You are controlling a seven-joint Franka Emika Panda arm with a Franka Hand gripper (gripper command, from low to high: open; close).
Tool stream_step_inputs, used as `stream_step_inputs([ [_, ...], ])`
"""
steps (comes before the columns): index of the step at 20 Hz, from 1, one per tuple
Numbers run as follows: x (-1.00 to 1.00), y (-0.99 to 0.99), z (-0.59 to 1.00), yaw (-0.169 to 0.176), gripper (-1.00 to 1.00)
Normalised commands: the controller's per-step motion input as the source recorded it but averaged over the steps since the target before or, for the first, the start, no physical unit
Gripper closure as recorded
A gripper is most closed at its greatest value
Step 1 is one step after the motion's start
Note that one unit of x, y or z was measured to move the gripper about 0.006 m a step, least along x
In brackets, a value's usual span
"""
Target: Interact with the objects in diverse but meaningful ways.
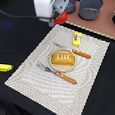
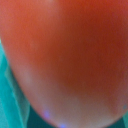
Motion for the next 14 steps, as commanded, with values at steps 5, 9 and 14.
stream_step_inputs([
  [5,0.0,0.97,0.2,0.004,1.0],
  [9,-0.04,0.87,0.01,0.01,1.0],
  [14,-0.11,0.48,-0.16,0.018,1.0],
])
